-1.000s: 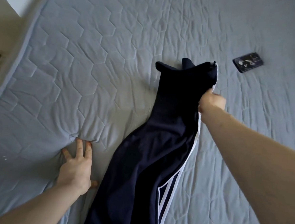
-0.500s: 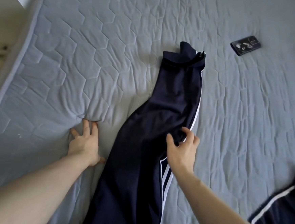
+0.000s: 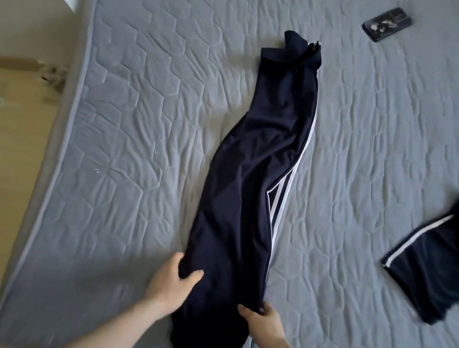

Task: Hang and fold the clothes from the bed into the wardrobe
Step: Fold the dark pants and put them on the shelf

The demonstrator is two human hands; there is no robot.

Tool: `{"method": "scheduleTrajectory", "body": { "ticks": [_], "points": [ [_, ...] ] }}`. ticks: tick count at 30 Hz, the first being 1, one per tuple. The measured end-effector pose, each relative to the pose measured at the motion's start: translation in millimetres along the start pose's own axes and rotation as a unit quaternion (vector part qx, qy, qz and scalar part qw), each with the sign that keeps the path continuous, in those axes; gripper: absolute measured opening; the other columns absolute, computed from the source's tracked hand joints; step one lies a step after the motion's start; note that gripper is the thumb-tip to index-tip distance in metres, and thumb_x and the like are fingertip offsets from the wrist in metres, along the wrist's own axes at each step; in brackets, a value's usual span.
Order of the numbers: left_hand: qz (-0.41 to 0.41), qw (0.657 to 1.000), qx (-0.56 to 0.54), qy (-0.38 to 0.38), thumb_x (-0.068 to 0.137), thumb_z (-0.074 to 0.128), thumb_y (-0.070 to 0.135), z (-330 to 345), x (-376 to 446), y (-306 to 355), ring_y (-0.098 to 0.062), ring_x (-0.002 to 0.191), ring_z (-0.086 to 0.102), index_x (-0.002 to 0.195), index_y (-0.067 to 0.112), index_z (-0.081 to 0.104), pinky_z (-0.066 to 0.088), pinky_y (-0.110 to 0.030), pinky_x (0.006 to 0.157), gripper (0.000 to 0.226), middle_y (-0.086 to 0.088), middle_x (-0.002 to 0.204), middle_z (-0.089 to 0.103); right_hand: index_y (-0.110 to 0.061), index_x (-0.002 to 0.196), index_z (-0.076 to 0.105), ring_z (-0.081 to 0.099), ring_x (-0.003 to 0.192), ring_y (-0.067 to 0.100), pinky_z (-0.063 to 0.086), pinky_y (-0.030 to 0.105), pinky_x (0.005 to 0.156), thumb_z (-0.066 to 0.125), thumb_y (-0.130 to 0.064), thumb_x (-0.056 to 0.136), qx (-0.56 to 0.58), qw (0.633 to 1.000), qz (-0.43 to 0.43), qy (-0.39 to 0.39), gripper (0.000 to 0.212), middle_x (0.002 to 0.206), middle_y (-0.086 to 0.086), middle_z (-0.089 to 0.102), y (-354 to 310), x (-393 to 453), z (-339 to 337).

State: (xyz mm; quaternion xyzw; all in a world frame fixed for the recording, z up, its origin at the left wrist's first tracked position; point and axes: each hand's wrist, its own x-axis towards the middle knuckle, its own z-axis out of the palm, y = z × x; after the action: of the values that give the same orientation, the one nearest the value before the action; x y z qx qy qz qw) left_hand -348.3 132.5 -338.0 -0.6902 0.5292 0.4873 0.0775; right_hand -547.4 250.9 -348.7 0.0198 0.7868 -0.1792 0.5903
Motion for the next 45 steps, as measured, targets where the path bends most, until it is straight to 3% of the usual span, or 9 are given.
{"method": "scheduleTrajectory", "body": {
  "ticks": [2,6,10,17,25,29,33,38,45],
  "points": [
    [-0.057,0.995,-0.029,-0.074,0.091,0.069,0.046,11,-29,-20,-0.016,0.11,0.064,0.113,0.029,0.064,0.047,-0.03,0.089,0.029,0.013,0.112,0.069,-0.014,0.106,0.073,0.073,0.079,0.013,0.056,0.023,0.062,0.076,-0.01,0.09,-0.017,1.0,-0.004,-0.001,0.016,0.086,-0.004,0.078,7,-13,0],
    [-0.093,0.991,-0.055,-0.076,0.096,0.067,0.031,23,-71,-47,-0.019,0.11,0.067,0.113,0.027,0.069,0.052,-0.031,0.093,0.018,0.007,0.111,0.074,-0.015,0.117,0.066,0.073,0.095,0.029,0.062,0.051,0.087,0.066,-0.018,0.099,-0.048,0.998,0.01,-0.032,0.018,0.105,0.008,0.075,11,-38,-8],
    [-0.115,0.986,0.011,-0.122,0.097,0.064,0.032,24,-99,-53,-0.024,0.109,0.067,0.117,0.025,0.066,0.052,-0.03,0.092,0.021,0.002,0.114,0.072,-0.015,0.123,0.063,0.071,0.096,0.026,0.061,0.044,0.09,0.061,-0.019,0.099,-0.132,0.99,0.007,-0.046,0.024,0.106,0.007,0.073,22,-67,-22],
    [-0.202,0.885,0.156,-0.389,0.094,0.066,0.025,4,-150,-41,-0.026,0.096,0.076,0.126,0.008,0.054,0.062,-0.036,0.08,0.038,-0.011,0.123,0.068,-0.009,0.092,0.061,0.06,0.057,0.017,0.049,0.026,0.049,0.062,-0.011,0.095,-0.227,0.959,0.127,-0.113,0.003,0.075,0.008,0.06,47,-136,-47],
    [-0.097,0.979,-0.07,-0.163,0.088,0.074,0.031,-64,-106,52,-0.017,0.085,0.065,0.12,0.014,0.058,0.05,-0.022,0.063,0.039,-0.004,0.106,0.067,-0.006,0.094,0.06,0.051,0.046,0.019,0.025,0.019,0.04,0.068,-0.016,0.092,-0.098,0.993,0.04,-0.051,0.013,0.072,0.012,0.057,-64,-129,-69],
    [-0.045,0.98,-0.194,0.006,0.094,0.072,0.036,-84,-65,106,-0.006,0.064,0.067,0.107,0.017,0.066,0.049,-0.015,0.05,0.023,0.0,0.089,0.069,-0.012,0.09,0.062,0.059,0.053,0.017,0.03,0.023,0.052,0.057,-0.018,0.097,-0.003,1.0,0.001,-0.028,0.011,0.069,0.009,0.066,-133,-113,-71],
    [-0.039,0.975,-0.218,0.0,0.104,0.054,0.03,-78,-30,123,-0.024,0.08,0.074,0.12,0.016,0.058,0.06,-0.035,0.066,0.022,-0.005,0.092,0.077,-0.012,0.1,0.067,0.071,0.073,0.021,0.047,0.025,0.058,0.055,-0.025,0.099,0.058,0.998,0.0,-0.008,0.017,0.096,0.006,0.076,-165,-90,-67],
    [-0.005,0.992,0.125,-0.012,0.097,0.058,0.04,-40,-7,83,-0.026,0.124,0.061,0.142,0.017,0.052,0.047,-0.037,0.105,0.051,-0.003,0.134,0.066,-0.006,0.13,0.057,0.066,0.084,0.022,0.057,0.036,0.072,0.067,-0.028,0.095,-0.08,0.997,-0.015,0.014,0.043,0.102,0.007,0.067,-143,-54,-51],
    [-0.105,0.992,0.038,-0.063,0.078,0.074,0.061,1,11,46,-0.027,0.128,0.057,0.146,0.014,0.039,0.049,-0.042,0.106,0.09,-0.005,0.144,0.054,-0.011,0.157,0.027,0.057,0.129,0.029,0.049,0.039,0.106,0.083,-0.042,0.082,-0.119,0.993,0.0,0.024,0.099,0.146,0.009,0.055,-96,-7,-37]
  ]
}}
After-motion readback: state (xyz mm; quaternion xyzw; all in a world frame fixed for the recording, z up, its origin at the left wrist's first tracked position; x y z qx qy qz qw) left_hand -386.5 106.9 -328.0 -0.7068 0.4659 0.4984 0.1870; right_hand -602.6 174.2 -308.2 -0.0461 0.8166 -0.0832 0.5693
